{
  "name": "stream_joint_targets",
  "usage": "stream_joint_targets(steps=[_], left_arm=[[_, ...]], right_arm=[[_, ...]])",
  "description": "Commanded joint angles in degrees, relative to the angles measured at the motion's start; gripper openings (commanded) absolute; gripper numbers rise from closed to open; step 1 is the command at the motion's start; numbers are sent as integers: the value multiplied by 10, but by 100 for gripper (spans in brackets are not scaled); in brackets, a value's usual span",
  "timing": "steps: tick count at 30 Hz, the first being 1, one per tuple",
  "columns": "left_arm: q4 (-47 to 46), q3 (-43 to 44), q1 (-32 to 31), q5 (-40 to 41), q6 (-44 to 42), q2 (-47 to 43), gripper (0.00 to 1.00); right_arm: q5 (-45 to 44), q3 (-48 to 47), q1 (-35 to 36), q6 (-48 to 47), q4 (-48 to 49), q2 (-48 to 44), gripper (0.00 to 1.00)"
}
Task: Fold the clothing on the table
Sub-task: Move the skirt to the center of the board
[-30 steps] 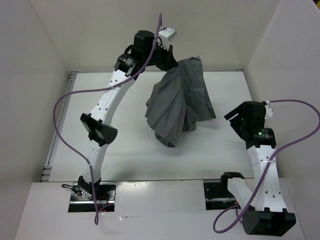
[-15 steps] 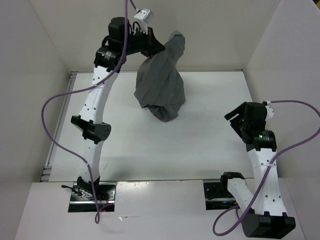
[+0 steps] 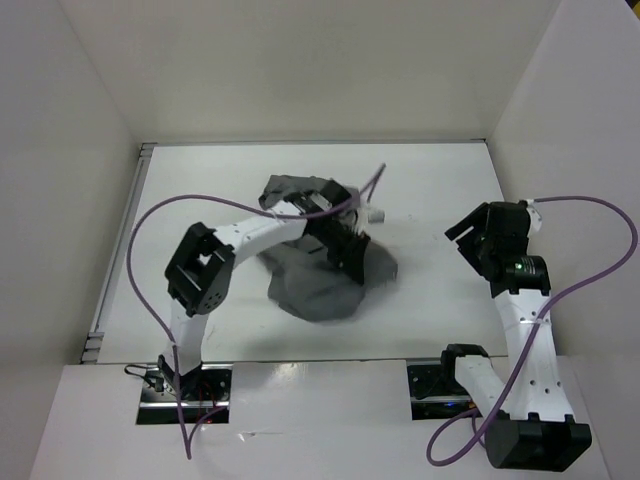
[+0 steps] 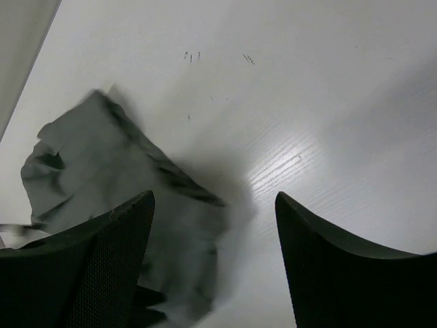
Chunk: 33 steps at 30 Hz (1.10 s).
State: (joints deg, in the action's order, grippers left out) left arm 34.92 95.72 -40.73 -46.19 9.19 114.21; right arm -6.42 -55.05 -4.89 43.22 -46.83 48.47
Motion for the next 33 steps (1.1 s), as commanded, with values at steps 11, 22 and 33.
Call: stream_joint_targets(steps=[11, 22, 33], left_arm=[[6, -105, 15, 87, 49, -104, 60], [-20, -195, 16, 304, 185, -16, 20], [2, -165, 86, 439, 210, 36, 16]], right_arm=[[55, -4, 1, -38, 38, 62, 67], [82, -39, 1, -59, 51, 92, 49], [112, -39, 6, -70, 56, 109, 49]])
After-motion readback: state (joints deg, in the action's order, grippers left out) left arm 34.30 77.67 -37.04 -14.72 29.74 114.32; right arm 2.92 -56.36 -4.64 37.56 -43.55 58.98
